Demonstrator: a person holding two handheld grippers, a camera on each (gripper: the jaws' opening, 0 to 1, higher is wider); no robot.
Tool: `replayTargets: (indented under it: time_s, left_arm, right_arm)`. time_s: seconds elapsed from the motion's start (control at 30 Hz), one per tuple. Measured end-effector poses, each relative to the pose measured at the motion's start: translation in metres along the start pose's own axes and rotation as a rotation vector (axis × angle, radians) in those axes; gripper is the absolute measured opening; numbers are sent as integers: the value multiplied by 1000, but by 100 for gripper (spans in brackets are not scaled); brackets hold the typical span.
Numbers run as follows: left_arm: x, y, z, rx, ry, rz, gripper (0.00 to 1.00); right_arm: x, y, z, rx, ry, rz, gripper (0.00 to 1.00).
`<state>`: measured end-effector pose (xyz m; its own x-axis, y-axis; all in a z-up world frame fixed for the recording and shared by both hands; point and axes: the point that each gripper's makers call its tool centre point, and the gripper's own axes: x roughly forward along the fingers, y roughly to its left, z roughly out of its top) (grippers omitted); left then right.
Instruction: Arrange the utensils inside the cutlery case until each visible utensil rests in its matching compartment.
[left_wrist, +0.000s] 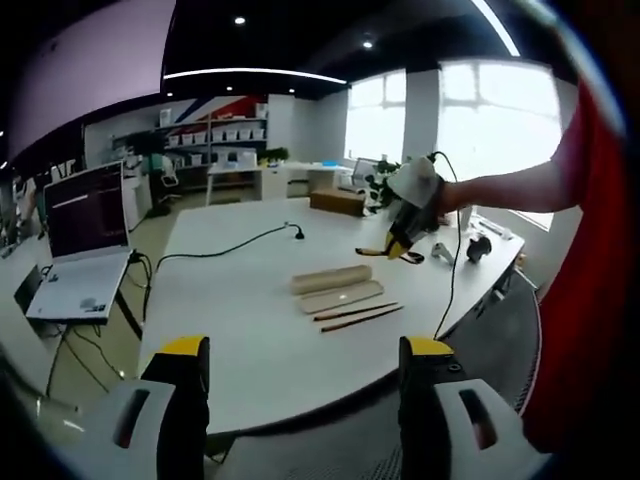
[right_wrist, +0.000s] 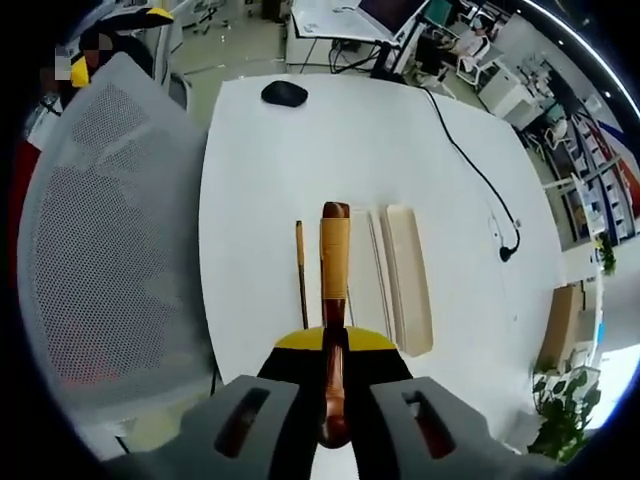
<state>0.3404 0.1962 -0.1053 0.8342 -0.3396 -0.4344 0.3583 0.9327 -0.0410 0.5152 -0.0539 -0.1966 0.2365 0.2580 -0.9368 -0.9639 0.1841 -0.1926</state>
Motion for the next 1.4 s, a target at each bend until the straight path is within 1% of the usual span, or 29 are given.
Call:
replayTargets:
  time_s: [0.07,0.13,0.2,0.23,0.27,0.3,0.33,0.4,0.47,0.5,0.57,0.63,0.67,0.77,0.83,0.9,0.97,1.03,1.13,1.2,1.23,1.33,1.4]
  left_arm:
    - [1,-5,7,-7,-30,5,80]
    - [5,-9,5,-15,-23,0,80]
    - [9,-16,1,-13,-11,-23,80]
    - [11,-20,-1,-9,3,-50,80]
    - [11,-22,-5,-12,25,-62,80]
    - [10,-23,-5,-2,26,-73,80]
    - [10,-23,-5,5,29,-81,80]
    - [13,-16,-8,6,36,-82,79]
    - [15,-12,-10,-18,40,-83,79]
    - [16,-10,-8,-31,34,-85,79]
    - [18,-12,-7,-30,26,-97,79]
    - [22,-12,-8,-23,39,-99,79]
    - [23,-13,-9,-23,46,-104,79]
    - [26,-17,-9,-11,54,-128,79]
    - [27,-16,-9,1,64,-123,78]
    - [27,-15,-6,-5,58,-122,78]
    - [25,-14,-5,-11,54,-121,78]
    - [24,-12,-7,-12,65,-115,78]
    - [22,-9,-9,-5,74,-109,78]
    - [20,-7,-12,-10,78,-100,78]
    - [19,-7,-13,-15,80,-99,78]
    - [17,-13,-14,-25,79,-109,78]
    - [16,-18,-16,-12,87,-116,78]
  right_arm:
    - [-2,1,4,14,-23,14,1]
    - [-2,2,4,10,-22,29,1]
    - [-1,-3,3,-24,-9,10,1]
    - [-1,-6,1,-12,6,-2,1]
    - [-1,-7,1,5,5,-5,1]
    - [-1,-5,2,18,-5,6,1]
    - [0,-5,2,22,-6,10,1]
    - [-1,-7,0,21,4,0,1]
    - [1,-10,-1,36,6,-3,1]
    - [2,-11,-2,43,5,-1,1]
    - [2,-11,-3,34,12,-1,1]
    - [1,-12,0,28,8,-6,1]
    - [2,-13,1,39,8,-4,1]
    - [3,-14,4,36,3,-3,1]
    - [3,-16,5,25,4,-13,1]
    - [2,-19,4,29,5,-1,1]
    - [-3,-21,7,40,-6,-15,1]
    - [-3,-20,8,43,-6,6,1]
    - [-5,-20,10,8,3,2,1]
    - [-7,-20,12,12,-4,11,1]
    - [-10,-20,14,15,-10,18,1]
    - [-19,-29,17,-5,0,0,1]
    - [-27,-34,21,-18,-1,-6,1]
